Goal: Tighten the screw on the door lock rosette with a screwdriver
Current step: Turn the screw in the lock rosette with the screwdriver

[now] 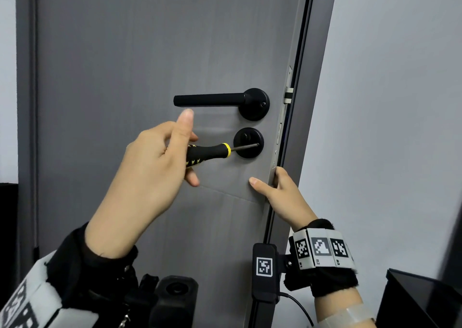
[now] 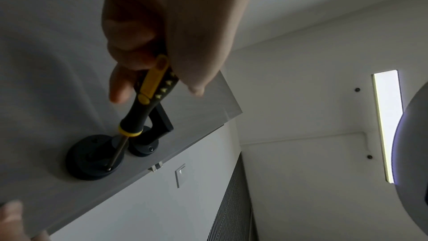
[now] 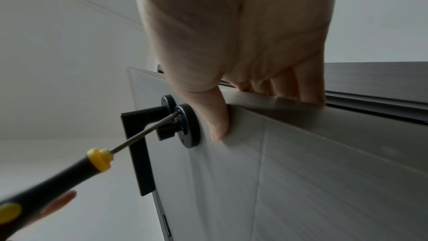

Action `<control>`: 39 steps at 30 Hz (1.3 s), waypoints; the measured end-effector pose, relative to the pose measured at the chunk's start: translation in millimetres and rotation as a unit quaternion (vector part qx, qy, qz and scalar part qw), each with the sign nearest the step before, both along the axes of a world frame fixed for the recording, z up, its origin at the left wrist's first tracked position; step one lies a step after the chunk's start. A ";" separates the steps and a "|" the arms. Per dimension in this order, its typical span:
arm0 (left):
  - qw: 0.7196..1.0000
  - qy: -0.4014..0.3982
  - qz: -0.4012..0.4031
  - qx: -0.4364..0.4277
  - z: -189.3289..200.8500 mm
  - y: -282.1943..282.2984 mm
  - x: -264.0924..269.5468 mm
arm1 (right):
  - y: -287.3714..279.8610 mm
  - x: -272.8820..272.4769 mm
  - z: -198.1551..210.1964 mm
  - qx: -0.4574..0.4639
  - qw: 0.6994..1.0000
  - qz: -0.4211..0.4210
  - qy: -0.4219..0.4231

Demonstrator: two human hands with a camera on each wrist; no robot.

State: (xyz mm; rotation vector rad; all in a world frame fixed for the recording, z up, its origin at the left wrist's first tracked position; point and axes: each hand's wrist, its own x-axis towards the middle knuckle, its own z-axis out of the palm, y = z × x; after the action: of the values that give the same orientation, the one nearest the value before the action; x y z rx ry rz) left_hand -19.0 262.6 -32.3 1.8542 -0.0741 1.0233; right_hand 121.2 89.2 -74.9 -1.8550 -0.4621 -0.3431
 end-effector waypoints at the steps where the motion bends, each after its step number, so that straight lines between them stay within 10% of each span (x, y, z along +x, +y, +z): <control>1: 1.000 -0.001 0.008 0.009 -0.4 0.1 1.2 | -0.2 -0.3 0.0 -0.001 1.000 -0.002 -0.002; 22: 0.998 -0.041 0.043 0.031 -0.7 -3.7 -1.1 | 0.2 -5.1 1.8 -0.004 1.000 -0.001 0.003; 30: 0.995 -0.009 -0.087 -0.052 -3.4 5.9 -1.0 | -0.2 -6.4 1.9 0.002 1.000 0.000 0.005; 39: 1.000 0.011 0.002 0.002 -4.5 -0.6 0.9 | 0.1 -5.9 1.8 0.003 1.000 0.000 0.004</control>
State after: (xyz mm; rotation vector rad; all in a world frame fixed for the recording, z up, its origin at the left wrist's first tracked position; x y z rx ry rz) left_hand -18.0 261.9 -36.8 1.8693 -0.0585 1.0051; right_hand 115.2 89.3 -73.1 -1.8512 -0.4544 -0.3364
